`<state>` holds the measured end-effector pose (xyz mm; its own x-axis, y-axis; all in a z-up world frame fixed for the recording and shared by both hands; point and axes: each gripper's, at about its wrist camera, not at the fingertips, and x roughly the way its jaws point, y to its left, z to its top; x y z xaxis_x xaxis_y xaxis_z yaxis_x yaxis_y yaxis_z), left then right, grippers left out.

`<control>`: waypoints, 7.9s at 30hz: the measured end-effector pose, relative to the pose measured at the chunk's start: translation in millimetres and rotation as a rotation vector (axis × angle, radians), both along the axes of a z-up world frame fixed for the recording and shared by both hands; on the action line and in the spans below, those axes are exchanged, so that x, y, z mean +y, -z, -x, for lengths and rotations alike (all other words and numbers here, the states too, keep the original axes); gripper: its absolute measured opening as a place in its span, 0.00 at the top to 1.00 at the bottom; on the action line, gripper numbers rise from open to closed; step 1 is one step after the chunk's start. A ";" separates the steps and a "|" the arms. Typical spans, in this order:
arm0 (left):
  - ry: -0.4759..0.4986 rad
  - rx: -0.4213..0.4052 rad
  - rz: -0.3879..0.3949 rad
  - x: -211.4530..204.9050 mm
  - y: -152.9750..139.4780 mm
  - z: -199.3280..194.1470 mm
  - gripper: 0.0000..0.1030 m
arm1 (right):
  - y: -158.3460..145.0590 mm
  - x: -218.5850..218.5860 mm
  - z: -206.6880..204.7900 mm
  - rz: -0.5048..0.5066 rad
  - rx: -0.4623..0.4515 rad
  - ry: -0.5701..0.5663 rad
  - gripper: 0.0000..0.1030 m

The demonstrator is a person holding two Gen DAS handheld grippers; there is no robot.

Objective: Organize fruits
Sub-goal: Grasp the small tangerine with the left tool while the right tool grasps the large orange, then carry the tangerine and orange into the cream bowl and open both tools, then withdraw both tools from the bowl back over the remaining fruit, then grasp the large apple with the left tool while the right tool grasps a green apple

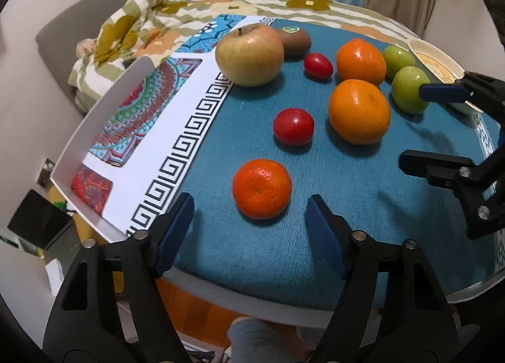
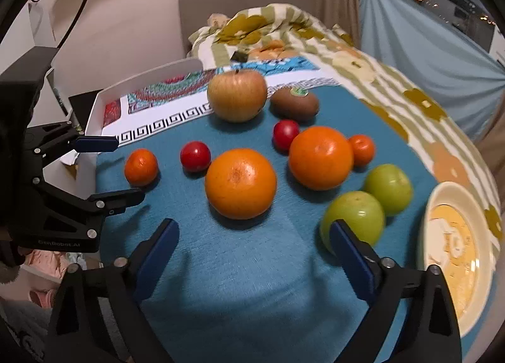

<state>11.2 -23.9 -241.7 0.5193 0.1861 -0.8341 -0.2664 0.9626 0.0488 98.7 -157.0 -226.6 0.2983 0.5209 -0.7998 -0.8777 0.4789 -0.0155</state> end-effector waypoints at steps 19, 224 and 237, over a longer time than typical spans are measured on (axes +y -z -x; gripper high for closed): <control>-0.024 -0.007 0.052 7.8 6.9 -9.5 0.58 | 13.3 22.2 -17.5 -0.047 0.050 -0.104 0.32; 0.717 -0.012 0.025 70.7 -15.9 -150.7 0.21 | -14.4 -8.3 -20.7 -0.024 0.046 1.030 0.09; 0.723 0.009 0.036 78.7 -16.2 -150.8 0.23 | -4.6 5.9 -38.4 -0.012 0.070 0.997 0.32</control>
<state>161.9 54.8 -225.5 0.4948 -0.2292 -0.8382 0.4382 0.8988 0.0129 137.1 -151.2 -222.0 0.5560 0.0663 -0.8285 -0.0735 0.9968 0.0305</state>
